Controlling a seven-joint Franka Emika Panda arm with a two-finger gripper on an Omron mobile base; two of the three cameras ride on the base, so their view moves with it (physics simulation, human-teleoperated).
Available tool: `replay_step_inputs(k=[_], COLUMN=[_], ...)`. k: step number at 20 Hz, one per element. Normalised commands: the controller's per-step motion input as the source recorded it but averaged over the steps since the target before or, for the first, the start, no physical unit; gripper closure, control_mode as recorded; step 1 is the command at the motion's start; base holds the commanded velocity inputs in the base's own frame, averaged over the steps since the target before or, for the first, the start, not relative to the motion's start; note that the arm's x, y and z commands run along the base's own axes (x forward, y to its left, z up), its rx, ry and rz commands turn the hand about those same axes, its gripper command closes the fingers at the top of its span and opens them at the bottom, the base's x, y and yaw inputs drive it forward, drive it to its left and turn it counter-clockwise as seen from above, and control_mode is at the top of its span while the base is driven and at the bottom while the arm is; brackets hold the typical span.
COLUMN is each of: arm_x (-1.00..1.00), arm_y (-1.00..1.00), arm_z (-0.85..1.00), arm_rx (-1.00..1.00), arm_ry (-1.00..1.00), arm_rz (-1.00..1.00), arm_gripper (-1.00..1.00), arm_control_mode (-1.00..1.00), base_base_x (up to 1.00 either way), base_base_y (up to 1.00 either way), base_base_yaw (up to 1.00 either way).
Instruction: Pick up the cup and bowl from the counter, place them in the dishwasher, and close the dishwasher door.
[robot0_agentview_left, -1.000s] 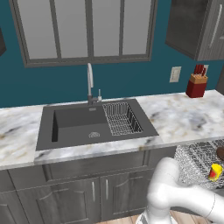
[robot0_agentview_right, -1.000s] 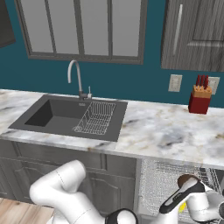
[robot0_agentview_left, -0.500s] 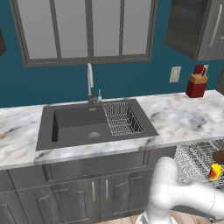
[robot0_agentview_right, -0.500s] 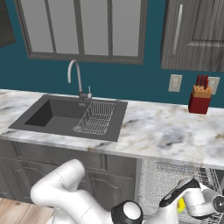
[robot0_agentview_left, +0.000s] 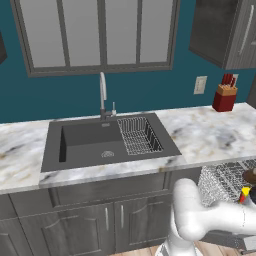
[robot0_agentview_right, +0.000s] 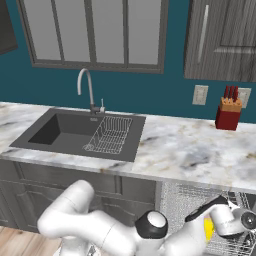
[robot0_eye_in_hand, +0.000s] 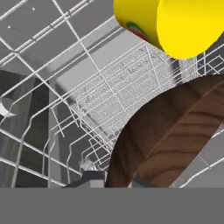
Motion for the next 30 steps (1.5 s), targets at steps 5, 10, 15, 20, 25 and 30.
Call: replay_step_inputs(k=[5, 10, 15, 20, 25, 30], arm_x=[-0.13, -0.43, -0.58, -0.61, -0.48, -0.24], arm_y=[-0.11, 0.36, 0.57, 0.64, 0.25, -0.08], arm_z=[-0.90, -1.00, -1.00, -1.00, -0.94, -0.40], arm_rx=[-0.01, -0.08, -0.11, -0.11, -0.12, -0.13], arm_ry=[-0.07, -0.10, -0.12, -0.16, -0.20, -0.23], arm_rz=[0.11, 0.17, 0.19, 0.17, 0.08, 0.04], arm_gripper=[1.00, 1.00, 1.00, 1.00, 1.00, 1.00], arm_control_mode=[-1.00, -1.00, -1.00, -1.00, -1.00, -1.00], base_base_x=[0.00, 0.00, 0.00, 0.00, 0.00, 0.00], base_base_y=[0.00, 0.00, 0.00, 0.00, 0.00, 0.00], base_base_yaw=[0.00, 0.00, 0.00, 0.00, 0.00, 0.00])
